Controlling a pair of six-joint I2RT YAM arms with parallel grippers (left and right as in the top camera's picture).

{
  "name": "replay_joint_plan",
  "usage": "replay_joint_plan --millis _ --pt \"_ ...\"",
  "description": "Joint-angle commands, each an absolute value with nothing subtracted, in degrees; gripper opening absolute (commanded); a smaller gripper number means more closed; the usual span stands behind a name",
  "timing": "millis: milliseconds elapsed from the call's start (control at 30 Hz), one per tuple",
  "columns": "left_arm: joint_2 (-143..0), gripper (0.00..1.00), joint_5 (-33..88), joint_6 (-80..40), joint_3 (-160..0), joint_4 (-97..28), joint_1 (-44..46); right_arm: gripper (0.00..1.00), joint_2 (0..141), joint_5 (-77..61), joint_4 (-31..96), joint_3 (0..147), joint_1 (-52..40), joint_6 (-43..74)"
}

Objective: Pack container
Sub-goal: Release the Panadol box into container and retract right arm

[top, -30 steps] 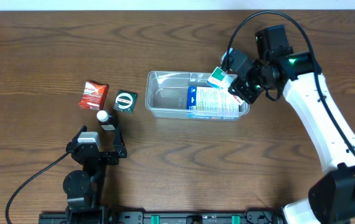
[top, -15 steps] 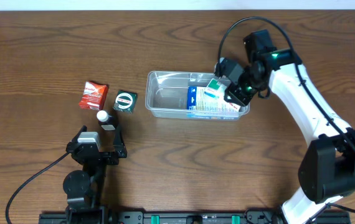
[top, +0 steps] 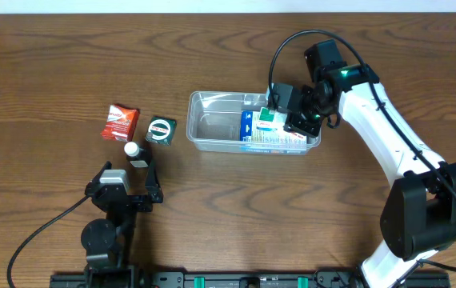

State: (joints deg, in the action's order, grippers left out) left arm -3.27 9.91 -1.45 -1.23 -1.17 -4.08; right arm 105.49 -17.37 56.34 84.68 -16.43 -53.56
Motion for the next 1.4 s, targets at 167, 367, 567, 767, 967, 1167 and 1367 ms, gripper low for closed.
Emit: replay_joint_plan --millis 167,367,567,767,967,1167,1367 --pt "-3.25 0.98 10.52 -1.17 -0.23 -3.18 -4.32 0.45 105.78 -18.24 56.31 85.27 -16.69 -59.46" --pt "-3.25 0.98 10.52 -1.17 -0.23 -3.18 -4.32 0.45 105.89 -18.24 56.25 85.27 -16.69 -59.46" --pt "-3.25 0.98 10.52 -1.17 -0.23 -3.18 -4.32 0.41 105.89 -19.35 55.4 85.27 -16.71 -59.46" --pt "-3.25 0.98 10.52 -1.17 -0.23 -3.18 -4.32 0.33 104.9 -26.02 54.41 86.5 -16.73 -58.5" --pt "-3.25 0.98 10.52 -1.17 -0.23 -3.18 -4.32 0.28 101.25 -24.03 54.41 91.96 -15.68 -50.83" --pt "-3.25 0.98 10.52 -1.17 -0.23 -3.18 -4.32 0.99 97.12 -18.55 52.01 95.79 -11.2 -41.56" --pt "-3.25 0.98 10.52 -1.17 -0.23 -3.18 -4.32 0.99 96.01 -17.34 47.31 95.83 -1.65 -24.4"
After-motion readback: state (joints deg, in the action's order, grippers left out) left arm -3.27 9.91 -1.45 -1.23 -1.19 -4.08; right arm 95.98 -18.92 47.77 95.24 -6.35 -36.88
